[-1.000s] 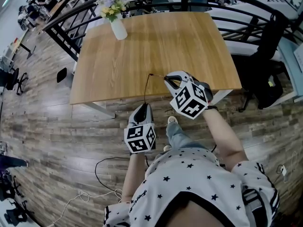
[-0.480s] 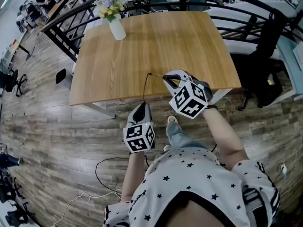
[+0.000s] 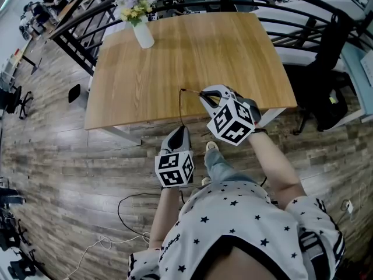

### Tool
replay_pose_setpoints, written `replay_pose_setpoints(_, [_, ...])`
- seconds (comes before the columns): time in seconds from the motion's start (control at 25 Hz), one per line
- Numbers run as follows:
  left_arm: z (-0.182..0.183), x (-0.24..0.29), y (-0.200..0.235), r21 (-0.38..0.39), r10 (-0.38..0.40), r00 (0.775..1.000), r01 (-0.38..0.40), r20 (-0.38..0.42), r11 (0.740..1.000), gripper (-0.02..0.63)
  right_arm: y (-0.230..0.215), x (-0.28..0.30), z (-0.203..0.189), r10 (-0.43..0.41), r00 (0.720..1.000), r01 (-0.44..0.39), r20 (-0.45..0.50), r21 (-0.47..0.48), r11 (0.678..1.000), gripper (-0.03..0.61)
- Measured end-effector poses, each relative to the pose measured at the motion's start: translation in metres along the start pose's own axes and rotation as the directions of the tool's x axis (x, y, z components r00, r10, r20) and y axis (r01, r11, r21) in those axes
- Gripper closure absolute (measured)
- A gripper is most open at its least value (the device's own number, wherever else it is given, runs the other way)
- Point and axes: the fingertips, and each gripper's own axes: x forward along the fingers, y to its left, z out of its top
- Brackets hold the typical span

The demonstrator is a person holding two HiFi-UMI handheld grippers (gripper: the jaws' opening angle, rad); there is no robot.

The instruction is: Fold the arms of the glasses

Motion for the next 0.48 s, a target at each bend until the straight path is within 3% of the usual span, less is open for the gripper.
replay_pose_setpoints(0.48, [0.001,0.009,-0.030,0.043,-0.087,0.996,0.088,-0.013,0.995,0.594,0.002,-0.002,0.004,0.005,1.000,-0.005,0.016,0.002,1.000,0.558])
